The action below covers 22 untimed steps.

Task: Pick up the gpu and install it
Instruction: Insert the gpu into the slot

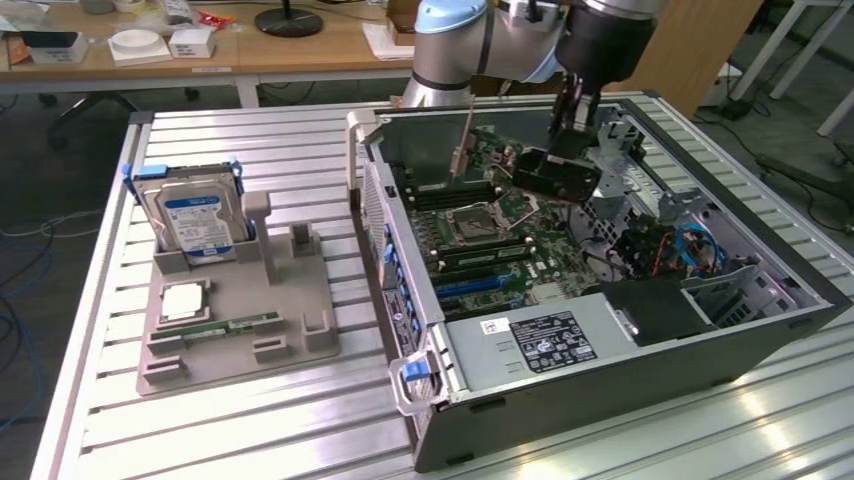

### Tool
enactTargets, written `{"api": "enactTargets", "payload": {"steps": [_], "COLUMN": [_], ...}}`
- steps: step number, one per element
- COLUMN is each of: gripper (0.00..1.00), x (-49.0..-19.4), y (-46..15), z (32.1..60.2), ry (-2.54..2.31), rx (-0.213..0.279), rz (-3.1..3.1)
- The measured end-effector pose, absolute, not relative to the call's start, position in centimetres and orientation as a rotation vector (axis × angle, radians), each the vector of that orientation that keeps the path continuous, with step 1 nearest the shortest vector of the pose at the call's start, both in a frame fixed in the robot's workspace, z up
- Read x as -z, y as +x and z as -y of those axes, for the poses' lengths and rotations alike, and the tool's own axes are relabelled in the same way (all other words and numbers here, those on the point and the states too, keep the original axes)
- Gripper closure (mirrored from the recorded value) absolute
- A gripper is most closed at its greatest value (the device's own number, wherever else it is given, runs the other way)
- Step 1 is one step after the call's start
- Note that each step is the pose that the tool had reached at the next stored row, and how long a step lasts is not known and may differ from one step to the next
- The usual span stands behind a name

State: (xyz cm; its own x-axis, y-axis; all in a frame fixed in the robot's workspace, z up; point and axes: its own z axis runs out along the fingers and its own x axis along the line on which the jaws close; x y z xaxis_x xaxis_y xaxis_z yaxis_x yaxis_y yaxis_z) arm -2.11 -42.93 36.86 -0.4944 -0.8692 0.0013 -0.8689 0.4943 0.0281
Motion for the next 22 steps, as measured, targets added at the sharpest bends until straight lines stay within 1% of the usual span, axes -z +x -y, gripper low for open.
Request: {"api": "enactTargets", "payload": {"steps": [11,17,22], "gripper": [0.74,0.74,0.74], "x": [-35.9,-35.6,-35.2], "y": [-2.1,-2.1,-2.1], "z": [42.9,42.9,42.9], "ry": [1.834,1.910,2.016], "rx": [0.033,0.007,0.003], "rz": [2.530,2.501,2.422]}}
